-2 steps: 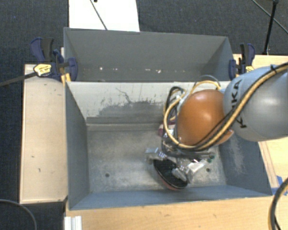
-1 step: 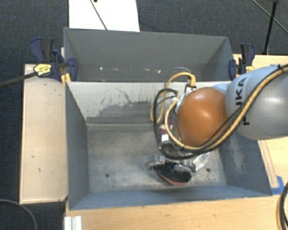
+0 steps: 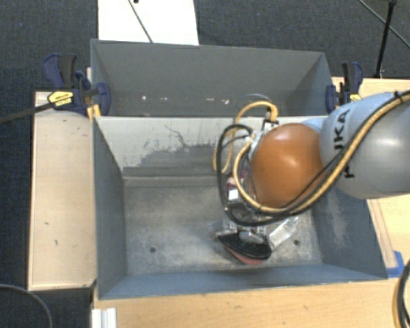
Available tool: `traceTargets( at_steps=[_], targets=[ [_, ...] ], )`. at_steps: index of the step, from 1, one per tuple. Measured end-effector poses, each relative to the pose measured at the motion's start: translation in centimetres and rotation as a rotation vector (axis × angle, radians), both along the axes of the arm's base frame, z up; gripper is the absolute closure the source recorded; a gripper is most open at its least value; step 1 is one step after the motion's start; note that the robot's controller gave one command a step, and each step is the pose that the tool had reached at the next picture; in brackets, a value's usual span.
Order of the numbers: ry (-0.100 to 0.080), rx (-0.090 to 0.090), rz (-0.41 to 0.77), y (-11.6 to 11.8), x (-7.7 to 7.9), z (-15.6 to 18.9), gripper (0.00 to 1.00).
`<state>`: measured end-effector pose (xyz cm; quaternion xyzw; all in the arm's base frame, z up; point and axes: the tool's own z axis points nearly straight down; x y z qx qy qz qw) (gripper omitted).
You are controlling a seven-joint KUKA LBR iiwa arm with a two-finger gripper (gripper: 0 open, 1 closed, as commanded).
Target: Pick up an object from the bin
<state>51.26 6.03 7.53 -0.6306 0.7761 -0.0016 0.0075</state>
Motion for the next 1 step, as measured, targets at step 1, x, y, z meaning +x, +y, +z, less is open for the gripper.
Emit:
traceTargets(
  at_steps=[1],
  targets=[
    [0.005,-0.005,0.053,0.31,-0.56,13.46,1.00]
  ],
)
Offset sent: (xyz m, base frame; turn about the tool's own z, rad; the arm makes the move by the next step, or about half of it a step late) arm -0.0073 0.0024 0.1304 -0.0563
